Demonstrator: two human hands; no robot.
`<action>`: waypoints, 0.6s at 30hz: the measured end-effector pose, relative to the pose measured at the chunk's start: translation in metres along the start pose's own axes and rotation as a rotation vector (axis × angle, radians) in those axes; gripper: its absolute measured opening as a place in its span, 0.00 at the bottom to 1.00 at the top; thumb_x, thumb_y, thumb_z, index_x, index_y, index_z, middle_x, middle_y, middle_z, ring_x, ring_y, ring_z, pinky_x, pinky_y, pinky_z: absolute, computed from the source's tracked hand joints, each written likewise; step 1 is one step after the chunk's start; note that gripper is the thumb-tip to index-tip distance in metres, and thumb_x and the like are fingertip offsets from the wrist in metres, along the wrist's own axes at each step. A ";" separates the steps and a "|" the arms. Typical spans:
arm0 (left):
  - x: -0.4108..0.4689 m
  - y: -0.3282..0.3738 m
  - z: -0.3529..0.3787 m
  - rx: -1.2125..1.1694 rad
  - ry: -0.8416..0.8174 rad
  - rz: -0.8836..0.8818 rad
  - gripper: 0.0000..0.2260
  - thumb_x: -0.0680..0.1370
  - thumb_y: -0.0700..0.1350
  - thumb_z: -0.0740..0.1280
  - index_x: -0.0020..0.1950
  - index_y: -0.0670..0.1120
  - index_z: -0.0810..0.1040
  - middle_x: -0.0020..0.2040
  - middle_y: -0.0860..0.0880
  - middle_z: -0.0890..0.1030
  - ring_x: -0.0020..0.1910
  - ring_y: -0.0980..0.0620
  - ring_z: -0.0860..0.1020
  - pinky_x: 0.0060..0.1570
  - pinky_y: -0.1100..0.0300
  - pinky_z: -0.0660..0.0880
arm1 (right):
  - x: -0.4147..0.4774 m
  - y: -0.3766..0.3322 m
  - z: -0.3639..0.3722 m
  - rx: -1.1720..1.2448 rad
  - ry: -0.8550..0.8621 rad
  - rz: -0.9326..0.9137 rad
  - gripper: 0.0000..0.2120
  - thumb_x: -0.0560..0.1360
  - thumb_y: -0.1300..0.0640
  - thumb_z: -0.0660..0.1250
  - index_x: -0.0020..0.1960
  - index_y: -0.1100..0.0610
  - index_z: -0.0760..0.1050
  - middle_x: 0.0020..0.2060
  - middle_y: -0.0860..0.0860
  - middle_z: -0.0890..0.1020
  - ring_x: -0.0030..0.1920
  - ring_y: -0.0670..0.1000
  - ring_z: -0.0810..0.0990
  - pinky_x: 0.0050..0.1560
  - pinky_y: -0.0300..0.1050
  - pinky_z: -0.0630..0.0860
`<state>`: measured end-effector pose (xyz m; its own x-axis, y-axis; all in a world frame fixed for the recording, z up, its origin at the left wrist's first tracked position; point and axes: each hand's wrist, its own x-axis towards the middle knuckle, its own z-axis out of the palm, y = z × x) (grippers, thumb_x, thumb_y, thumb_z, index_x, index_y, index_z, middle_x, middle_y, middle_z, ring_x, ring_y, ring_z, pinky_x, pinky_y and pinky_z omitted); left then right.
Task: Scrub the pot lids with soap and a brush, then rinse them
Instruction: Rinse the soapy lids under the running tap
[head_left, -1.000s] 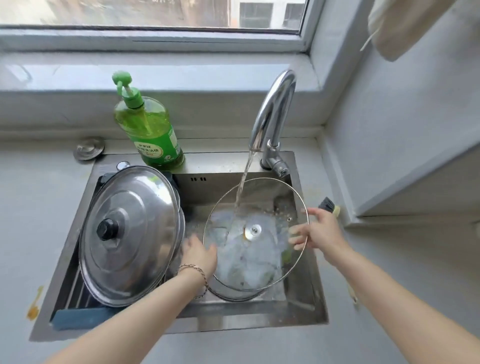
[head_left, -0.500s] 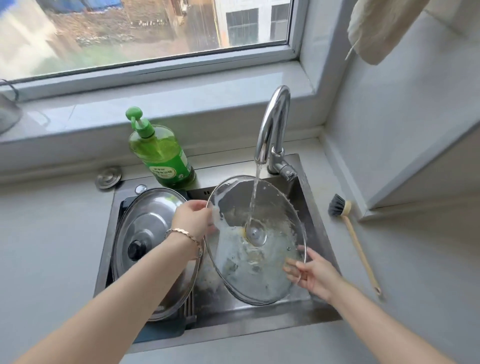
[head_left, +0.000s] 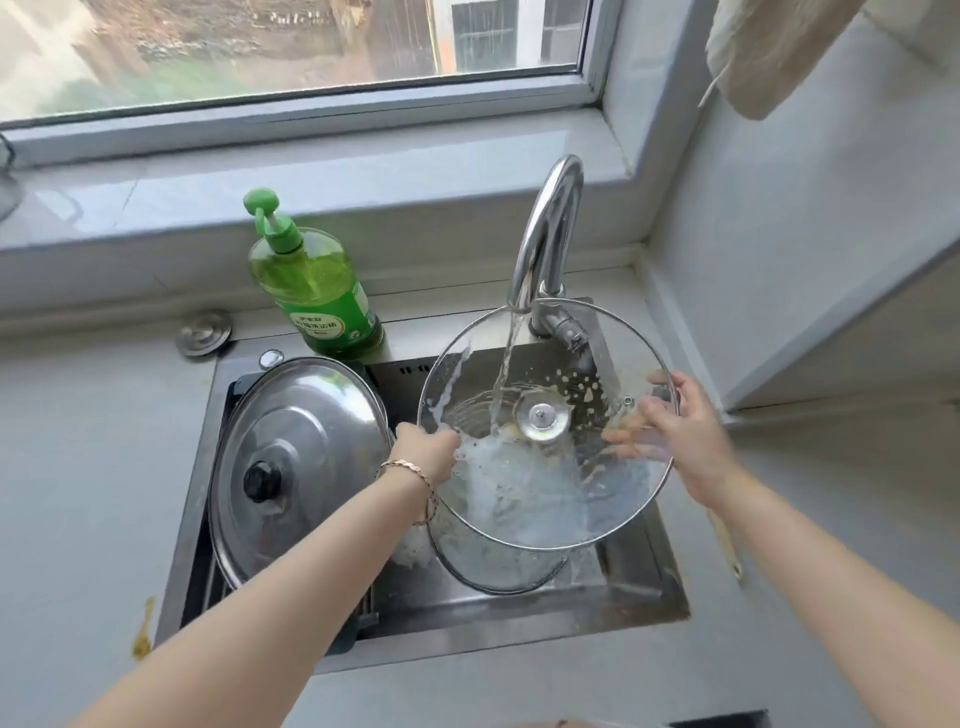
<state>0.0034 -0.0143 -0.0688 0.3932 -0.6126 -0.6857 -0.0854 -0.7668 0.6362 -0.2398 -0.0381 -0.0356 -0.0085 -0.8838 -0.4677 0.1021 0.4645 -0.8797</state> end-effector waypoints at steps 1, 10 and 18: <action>0.002 -0.004 0.007 -0.009 -0.028 -0.037 0.11 0.76 0.37 0.63 0.57 0.37 0.68 0.45 0.41 0.72 0.41 0.44 0.75 0.35 0.58 0.75 | -0.001 -0.009 -0.003 -0.005 -0.018 -0.002 0.10 0.79 0.68 0.57 0.54 0.55 0.65 0.32 0.59 0.80 0.28 0.56 0.83 0.26 0.47 0.80; -0.048 -0.031 0.021 0.574 -0.390 0.293 0.35 0.71 0.68 0.60 0.74 0.53 0.60 0.77 0.48 0.50 0.74 0.47 0.58 0.70 0.50 0.56 | -0.006 -0.028 0.008 -0.193 -0.018 0.184 0.17 0.75 0.75 0.55 0.59 0.58 0.62 0.42 0.65 0.76 0.25 0.60 0.81 0.26 0.53 0.79; -0.084 -0.034 0.033 0.524 -0.400 0.833 0.28 0.79 0.54 0.60 0.76 0.56 0.52 0.75 0.56 0.60 0.74 0.59 0.56 0.72 0.60 0.56 | -0.015 -0.015 0.067 -0.545 -0.028 0.070 0.13 0.66 0.67 0.56 0.50 0.61 0.69 0.45 0.60 0.75 0.43 0.64 0.80 0.37 0.61 0.81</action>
<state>-0.0571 0.0569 -0.0451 -0.2924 -0.9279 -0.2312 -0.6107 -0.0049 0.7919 -0.1741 -0.0355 -0.0100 0.0074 -0.8473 -0.5310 -0.4287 0.4770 -0.7672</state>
